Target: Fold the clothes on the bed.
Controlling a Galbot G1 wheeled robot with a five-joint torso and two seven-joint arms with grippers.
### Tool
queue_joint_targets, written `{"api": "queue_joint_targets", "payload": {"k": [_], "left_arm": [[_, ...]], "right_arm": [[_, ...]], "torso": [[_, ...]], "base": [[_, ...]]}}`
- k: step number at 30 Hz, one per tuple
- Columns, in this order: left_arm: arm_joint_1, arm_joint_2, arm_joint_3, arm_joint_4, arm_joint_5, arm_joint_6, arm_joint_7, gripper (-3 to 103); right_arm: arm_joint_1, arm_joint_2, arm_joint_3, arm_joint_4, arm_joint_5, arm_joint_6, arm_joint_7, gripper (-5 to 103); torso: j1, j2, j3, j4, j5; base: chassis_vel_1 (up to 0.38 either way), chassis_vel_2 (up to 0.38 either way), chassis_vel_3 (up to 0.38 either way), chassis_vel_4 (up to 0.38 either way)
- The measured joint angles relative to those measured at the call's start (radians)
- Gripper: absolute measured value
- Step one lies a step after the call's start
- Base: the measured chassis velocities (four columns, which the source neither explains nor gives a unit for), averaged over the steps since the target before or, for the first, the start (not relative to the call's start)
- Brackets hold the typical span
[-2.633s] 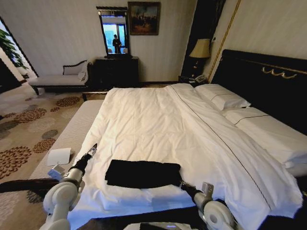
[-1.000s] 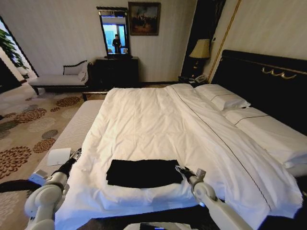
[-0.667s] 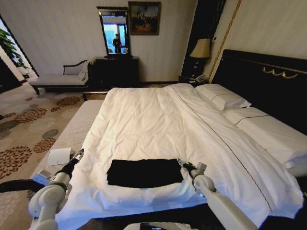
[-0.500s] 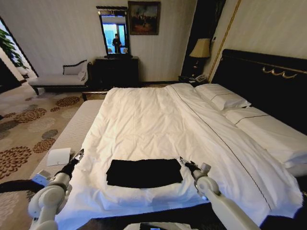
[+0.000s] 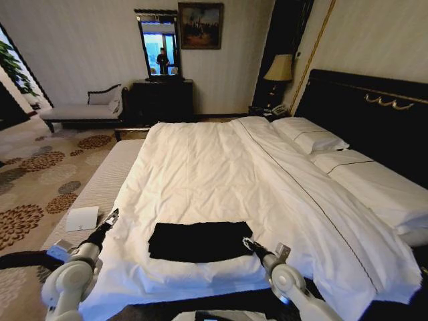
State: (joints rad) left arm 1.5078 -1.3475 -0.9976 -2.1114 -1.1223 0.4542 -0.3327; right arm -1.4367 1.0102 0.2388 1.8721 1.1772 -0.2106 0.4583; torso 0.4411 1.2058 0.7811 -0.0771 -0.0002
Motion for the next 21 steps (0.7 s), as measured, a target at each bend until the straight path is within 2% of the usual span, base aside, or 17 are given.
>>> {"api": "queue_joint_targets", "payload": {"k": [2,5,8,11,15,21], "left_arm": [[0.001,0.001,0.000,0.000,0.000,0.000,0.000,100],[0.000,0.001,0.002,0.000,0.000,0.000,0.000,100],[-0.006,-0.001,0.009,0.000,0.001,0.000,-0.001,100],[-0.007,-0.001,0.011,0.000,0.002,0.001,-0.002,100],[-0.008,-0.001,0.012,0.000,0.003,0.001,-0.003,100],[-0.006,-0.001,0.007,0.000,0.003,0.002,-0.003,100]], "right_arm": [[0.000,0.004,-0.001,-0.005,-0.003,0.000,-0.004,53],[-0.001,0.007,0.000,-0.005,-0.003,0.000,-0.013,47],[-0.004,0.009,0.002,-0.003,-0.004,0.002,-0.021,32],[-0.005,0.010,0.003,-0.002,-0.004,0.004,-0.023,26],[-0.004,0.013,0.004,-0.001,-0.004,0.006,-0.026,5],[0.001,0.015,0.001,0.005,-0.005,0.010,-0.033,1]], "torso": [[0.000,0.000,0.000,0.0000,0.0000],[0.000,0.000,0.000,0.0001,0.0003],[0.000,0.000,0.000,0.0001,0.0003],[0.000,0.000,0.000,0.0002,0.0002],[0.000,0.000,0.000,0.0001,0.0002],[0.000,0.000,0.000,0.0001,0.0002]], "base": [[0.000,0.000,0.000,0.000],[0.000,0.000,0.000,0.000],[0.000,0.000,0.000,0.000],[0.000,0.000,0.000,0.000],[0.000,0.000,0.000,0.000],[0.000,0.000,0.000,0.000]]}}
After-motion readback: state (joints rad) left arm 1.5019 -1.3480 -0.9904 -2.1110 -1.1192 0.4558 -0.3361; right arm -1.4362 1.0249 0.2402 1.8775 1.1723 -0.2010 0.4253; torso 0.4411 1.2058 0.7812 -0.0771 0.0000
